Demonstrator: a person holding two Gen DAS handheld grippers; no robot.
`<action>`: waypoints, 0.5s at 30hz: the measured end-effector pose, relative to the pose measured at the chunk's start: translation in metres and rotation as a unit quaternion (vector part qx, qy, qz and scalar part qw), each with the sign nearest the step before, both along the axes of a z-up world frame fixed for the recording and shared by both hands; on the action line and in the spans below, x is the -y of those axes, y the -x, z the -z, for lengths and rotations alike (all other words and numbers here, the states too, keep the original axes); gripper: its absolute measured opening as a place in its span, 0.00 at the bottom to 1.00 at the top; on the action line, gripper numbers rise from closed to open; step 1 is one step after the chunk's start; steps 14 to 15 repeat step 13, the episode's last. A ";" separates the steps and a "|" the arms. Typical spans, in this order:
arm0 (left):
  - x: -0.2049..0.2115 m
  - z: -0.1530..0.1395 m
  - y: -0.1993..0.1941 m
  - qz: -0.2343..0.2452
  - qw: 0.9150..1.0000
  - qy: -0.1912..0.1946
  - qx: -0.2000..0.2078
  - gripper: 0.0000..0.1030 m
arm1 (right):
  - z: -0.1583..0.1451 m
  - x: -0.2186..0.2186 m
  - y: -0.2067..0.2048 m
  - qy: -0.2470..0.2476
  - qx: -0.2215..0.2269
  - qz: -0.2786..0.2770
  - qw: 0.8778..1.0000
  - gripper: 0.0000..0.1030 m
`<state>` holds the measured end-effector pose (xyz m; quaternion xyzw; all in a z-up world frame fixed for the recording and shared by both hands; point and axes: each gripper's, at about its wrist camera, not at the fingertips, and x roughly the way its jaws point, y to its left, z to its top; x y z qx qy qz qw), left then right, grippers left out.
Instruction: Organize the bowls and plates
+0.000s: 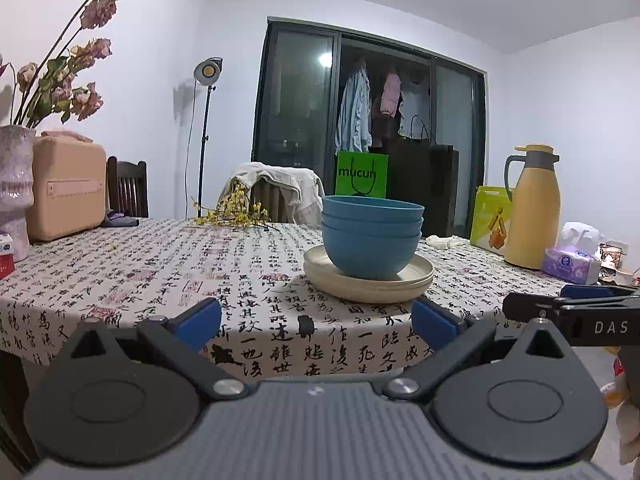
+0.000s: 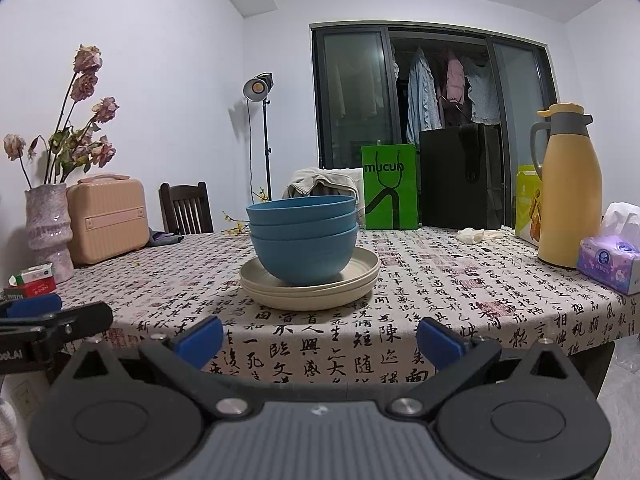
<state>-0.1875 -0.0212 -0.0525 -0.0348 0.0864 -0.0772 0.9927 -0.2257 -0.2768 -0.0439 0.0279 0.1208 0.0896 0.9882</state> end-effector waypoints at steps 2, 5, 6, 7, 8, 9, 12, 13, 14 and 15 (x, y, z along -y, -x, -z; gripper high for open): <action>-0.001 0.000 0.000 0.001 1.000 0.003 -0.002 1.00 | 0.000 0.000 0.000 0.000 0.000 0.000 1.000 1.00; -0.001 0.000 0.000 0.004 1.000 0.003 0.000 1.00 | 0.000 0.000 0.000 0.000 0.000 0.000 1.000 1.00; -0.001 0.000 0.001 0.006 1.000 0.005 0.001 1.00 | 0.000 0.000 0.000 0.000 0.000 0.000 1.000 1.00; -0.001 0.000 0.001 0.007 1.000 0.006 0.002 1.00 | 0.000 0.000 0.000 0.000 0.000 0.000 1.000 1.00; -0.001 0.000 0.001 0.007 1.000 0.006 0.002 1.00 | 0.000 0.000 0.000 0.001 0.000 -0.001 1.000 1.00; -0.001 0.000 0.001 0.007 1.000 0.005 0.003 1.00 | 0.000 0.000 0.000 0.001 0.000 -0.001 1.000 1.00; -0.001 0.000 0.001 0.007 1.000 0.006 0.003 1.00 | 0.000 0.000 -0.001 0.001 0.000 -0.001 1.000 1.00; -0.001 0.000 0.001 0.007 1.000 0.006 0.003 1.00 | 0.000 0.000 0.000 0.001 0.000 -0.001 1.000 1.00; -0.001 0.000 0.001 0.007 1.000 0.006 0.003 1.00 | 0.000 0.000 0.000 0.001 0.000 -0.001 1.000 1.00; -0.001 0.000 0.001 0.007 1.000 0.006 0.003 1.00 | 0.000 0.000 0.000 0.001 0.000 -0.001 1.000 1.00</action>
